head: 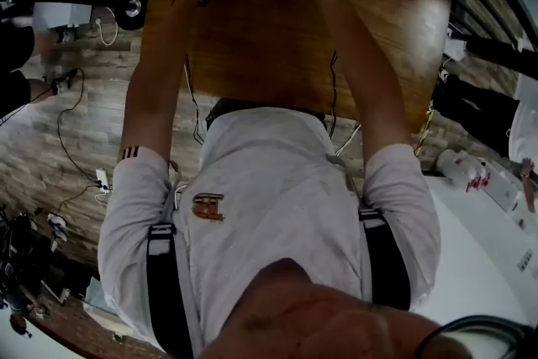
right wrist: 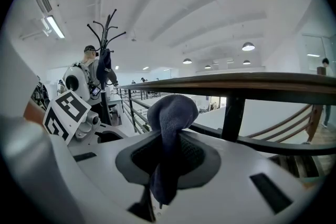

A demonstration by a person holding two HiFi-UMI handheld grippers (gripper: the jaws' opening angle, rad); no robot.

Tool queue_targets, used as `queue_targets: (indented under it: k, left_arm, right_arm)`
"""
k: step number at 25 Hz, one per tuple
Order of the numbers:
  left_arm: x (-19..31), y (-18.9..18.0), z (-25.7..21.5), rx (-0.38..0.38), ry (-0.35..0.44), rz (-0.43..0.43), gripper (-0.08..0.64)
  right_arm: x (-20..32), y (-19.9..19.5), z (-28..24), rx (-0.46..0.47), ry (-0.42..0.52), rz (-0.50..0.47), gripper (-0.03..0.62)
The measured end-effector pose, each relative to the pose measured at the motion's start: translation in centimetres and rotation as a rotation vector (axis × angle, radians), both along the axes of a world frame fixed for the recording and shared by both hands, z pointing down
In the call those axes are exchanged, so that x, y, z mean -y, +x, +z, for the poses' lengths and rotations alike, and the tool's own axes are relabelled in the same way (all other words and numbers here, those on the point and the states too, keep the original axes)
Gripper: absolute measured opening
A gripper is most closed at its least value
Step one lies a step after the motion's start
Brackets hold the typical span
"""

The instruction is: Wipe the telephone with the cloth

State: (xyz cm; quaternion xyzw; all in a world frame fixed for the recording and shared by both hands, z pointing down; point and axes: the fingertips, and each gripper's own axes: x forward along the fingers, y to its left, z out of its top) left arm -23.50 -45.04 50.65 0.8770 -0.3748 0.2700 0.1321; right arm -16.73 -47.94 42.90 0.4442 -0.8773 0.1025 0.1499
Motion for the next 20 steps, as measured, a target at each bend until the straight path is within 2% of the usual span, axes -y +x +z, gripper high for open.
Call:
queue_targets:
  k: [7,14,20]
  left_arm:
    - [1.0,1.0,2.0,0.041,-0.080,0.013,0.140]
    - [1.3,1.2,3.7,0.095,-0.101,0.024,0.141]
    - [1.8,1.4,4.3,0.086,-0.129,0.041,0.141]
  right_arm:
    - [2.4,0.3,2.7,-0.043,-0.067,0.015,0.078]
    - [3.2,-1.2,5.4,-0.036,-0.147,0.029,0.078]
    - [4.9,-1.6,7.1,-0.093,-0.184,0.052,0.078]
